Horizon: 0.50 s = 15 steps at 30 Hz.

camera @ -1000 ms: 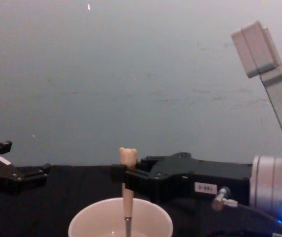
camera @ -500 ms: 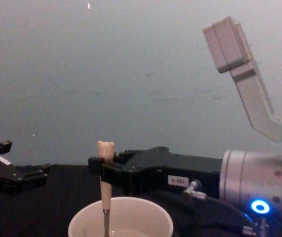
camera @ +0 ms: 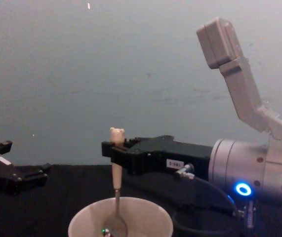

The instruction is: Pick up the stirring spoon with one hand, stir inside the cup, then place it back in its original position.

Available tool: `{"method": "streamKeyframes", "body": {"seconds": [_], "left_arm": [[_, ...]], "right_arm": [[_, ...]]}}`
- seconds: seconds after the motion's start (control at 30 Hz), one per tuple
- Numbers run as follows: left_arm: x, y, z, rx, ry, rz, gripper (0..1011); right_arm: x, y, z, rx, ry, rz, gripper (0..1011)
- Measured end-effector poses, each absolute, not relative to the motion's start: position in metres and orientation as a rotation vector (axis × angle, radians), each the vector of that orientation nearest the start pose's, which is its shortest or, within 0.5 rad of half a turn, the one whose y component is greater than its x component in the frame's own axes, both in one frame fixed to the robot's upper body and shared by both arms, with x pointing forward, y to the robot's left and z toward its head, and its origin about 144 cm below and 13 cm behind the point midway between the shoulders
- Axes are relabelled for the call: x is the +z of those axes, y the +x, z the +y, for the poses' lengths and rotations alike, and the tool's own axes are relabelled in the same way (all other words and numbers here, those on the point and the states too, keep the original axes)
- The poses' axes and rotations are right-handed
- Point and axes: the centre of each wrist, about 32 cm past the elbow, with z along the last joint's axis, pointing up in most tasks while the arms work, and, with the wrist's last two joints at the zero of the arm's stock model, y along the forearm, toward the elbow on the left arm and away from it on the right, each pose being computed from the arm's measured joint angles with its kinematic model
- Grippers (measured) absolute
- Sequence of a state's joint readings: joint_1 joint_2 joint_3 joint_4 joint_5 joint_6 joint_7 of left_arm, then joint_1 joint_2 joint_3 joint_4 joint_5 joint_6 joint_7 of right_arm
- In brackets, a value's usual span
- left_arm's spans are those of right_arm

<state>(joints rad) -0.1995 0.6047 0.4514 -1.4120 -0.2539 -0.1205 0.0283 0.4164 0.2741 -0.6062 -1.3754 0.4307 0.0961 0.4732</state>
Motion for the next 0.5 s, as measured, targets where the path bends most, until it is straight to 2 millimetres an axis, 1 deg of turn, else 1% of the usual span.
{"method": "streamKeyframes", "body": {"seconds": [0.23,0.5], "left_arm": [[1.140,0.489,0.310,1.248,0.304,-0.285,1001],[1.140,0.489,0.310,1.248,0.304,-0.285,1001]], "right_arm": [[1.184,0.533,-0.159,-0.614,-0.075,0.044,218],[1.185,0.523,-0.179,-0.605,-0.082,0.063,218]]}}
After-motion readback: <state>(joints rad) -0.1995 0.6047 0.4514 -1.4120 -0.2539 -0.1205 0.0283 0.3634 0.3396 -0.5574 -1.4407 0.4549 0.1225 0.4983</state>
